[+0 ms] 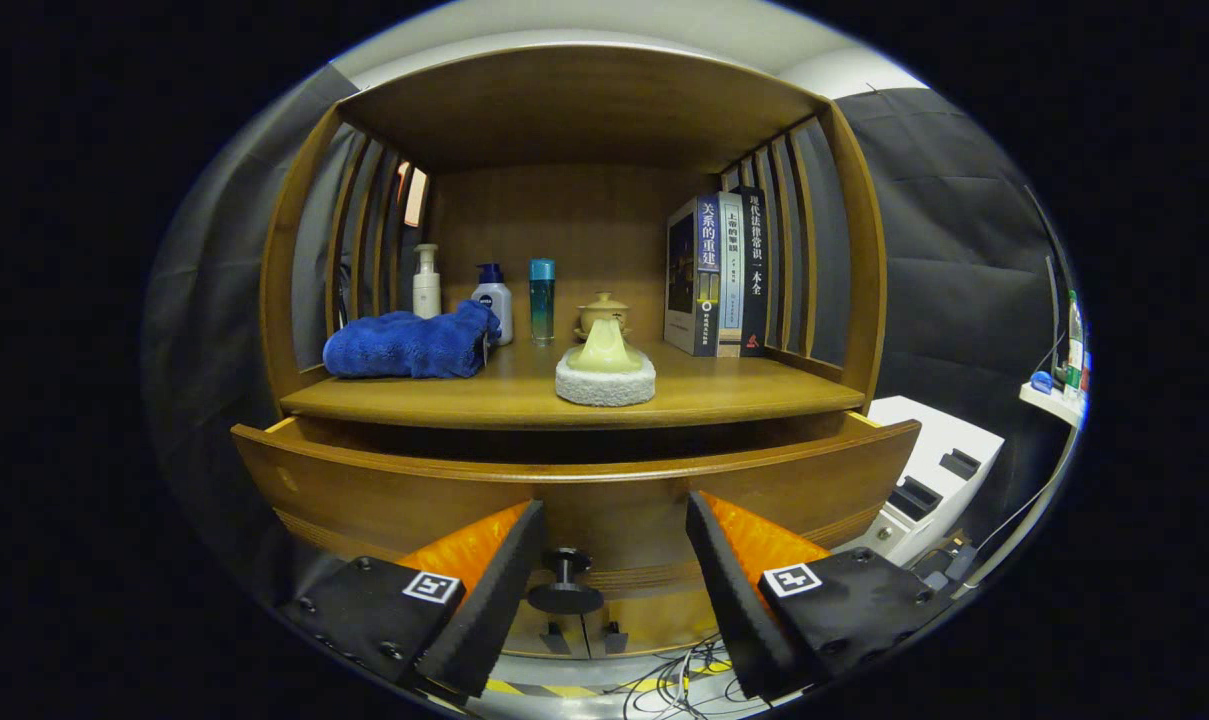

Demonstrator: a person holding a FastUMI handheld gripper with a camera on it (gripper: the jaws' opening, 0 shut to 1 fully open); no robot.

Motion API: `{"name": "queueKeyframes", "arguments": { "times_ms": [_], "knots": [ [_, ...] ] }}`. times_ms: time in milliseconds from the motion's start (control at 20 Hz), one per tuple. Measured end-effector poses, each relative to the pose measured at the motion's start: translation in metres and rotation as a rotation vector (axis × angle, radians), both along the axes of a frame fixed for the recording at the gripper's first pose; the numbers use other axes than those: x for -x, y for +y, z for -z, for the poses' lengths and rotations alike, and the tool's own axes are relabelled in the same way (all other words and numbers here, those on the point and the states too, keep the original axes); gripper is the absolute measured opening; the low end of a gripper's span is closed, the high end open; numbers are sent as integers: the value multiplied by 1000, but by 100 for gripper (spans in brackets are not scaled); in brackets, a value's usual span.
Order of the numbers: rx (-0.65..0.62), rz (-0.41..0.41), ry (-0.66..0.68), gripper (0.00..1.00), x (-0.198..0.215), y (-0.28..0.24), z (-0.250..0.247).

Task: Pull open the drawer, take out the items inside it, and place them on the countertop above the cabinet.

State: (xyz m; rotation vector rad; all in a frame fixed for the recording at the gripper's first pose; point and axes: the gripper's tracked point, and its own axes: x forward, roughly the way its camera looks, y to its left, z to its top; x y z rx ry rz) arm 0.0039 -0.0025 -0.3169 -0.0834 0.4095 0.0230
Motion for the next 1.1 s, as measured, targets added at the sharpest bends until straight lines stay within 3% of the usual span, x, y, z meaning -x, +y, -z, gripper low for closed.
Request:
{"name": "queueKeyframes", "arguments": {
  "times_ms": [400, 750, 1100],
  "knots": [
    [18, 11, 3, 95, -49, 5, 7],
    [22, 5, 14, 92, -48, 7, 6],
    [9, -22, -84, 95, -40, 25, -77]
  ]
}}
